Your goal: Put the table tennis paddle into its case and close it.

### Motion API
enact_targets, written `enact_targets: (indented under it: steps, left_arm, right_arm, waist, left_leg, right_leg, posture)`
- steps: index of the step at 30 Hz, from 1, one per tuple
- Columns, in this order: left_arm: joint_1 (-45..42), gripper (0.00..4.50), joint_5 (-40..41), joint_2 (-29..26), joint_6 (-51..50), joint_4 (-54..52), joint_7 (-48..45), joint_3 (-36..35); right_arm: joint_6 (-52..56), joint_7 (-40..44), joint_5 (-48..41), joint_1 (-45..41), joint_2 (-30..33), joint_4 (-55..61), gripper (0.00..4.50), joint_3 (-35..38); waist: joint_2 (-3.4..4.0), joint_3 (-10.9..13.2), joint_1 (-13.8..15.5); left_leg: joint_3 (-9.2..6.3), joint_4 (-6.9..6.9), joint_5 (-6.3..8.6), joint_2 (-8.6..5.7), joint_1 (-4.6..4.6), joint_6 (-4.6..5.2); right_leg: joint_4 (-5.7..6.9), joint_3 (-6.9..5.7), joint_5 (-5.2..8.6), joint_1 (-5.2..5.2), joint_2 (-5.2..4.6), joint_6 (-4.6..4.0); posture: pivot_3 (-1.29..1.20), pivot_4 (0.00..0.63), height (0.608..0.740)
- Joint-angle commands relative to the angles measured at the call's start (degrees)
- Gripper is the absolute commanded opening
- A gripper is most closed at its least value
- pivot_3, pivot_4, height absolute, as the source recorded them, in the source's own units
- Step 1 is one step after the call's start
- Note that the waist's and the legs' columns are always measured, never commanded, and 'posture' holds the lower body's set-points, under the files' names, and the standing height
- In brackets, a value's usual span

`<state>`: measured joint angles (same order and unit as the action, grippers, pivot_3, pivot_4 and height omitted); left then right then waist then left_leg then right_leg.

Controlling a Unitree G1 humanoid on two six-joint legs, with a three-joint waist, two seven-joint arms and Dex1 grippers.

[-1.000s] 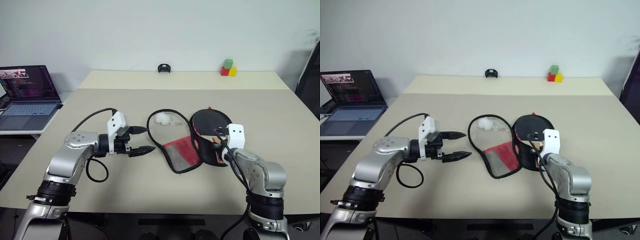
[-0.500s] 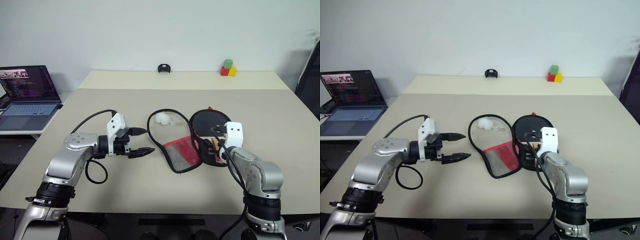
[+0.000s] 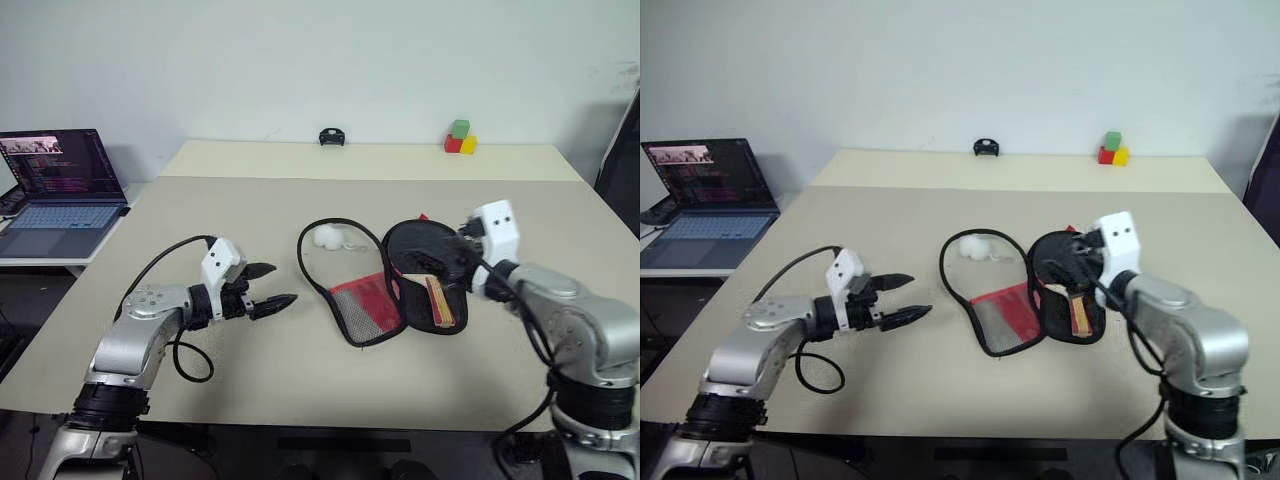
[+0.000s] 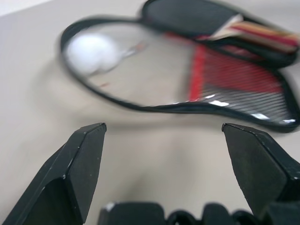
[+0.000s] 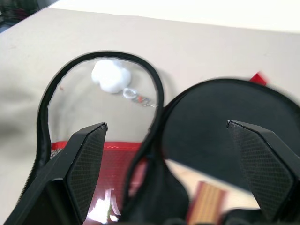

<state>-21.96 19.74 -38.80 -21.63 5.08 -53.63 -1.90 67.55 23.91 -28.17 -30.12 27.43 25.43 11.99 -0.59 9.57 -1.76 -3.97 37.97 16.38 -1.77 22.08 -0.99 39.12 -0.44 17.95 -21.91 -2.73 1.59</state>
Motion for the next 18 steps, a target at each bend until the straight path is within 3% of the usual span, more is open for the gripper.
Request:
enact_targets:
  steps: [1, 8, 18]
  left_arm:
    - [0.45, 4.33, -1.75, 0.41, 2.44, 1.92, 1.77, -1.09]
    - [-1.41, 4.33, -4.18, 1.36, 4.87, 7.8, 0.89, 0.66]
    - [-10.94, 4.33, -9.56, 6.64, 12.32, 25.47, -0.46, 4.75]
  right_arm:
    - [-5.54, 7.33, -2.16, 0.29, 5.22, -0.91, 4.48, 0.81]
    - [-7.5, 19.8, -7.55, 1.55, 15.31, -3.18, 4.48, 0.87]
    - [-9.5, 20.61, -8.94, 0.35, 17.33, -4.44, 4.48, 0.92]
  waist:
    - [0.0, 0.0, -0.06]
    - [-0.02, 0.01, 0.08]
    - [-0.04, 0.02, 0.24]
  left_leg:
    - [0.01, 0.0, 0.0, 0.0, 0.0, 0.0]
    - [0.0, 0.02, 0.0, 0.01, 0.01, 0.01]
    - [-0.03, 0.08, 0.0, 0.0, -0.01, 0.0]
  right_leg:
    - [0.0, 0.01, 0.0, 0.0, 0.0, 0.0]
    - [-0.04, -0.02, 0.0, 0.06, -0.01, 0.0]
    - [-0.04, -0.09, 0.0, 0.14, -0.02, 0.0]
  posture:
    - [0.0, 0.15, 0.74]
    - [0.0, 0.15, 0.74]
    - [0.0, 0.15, 0.74]
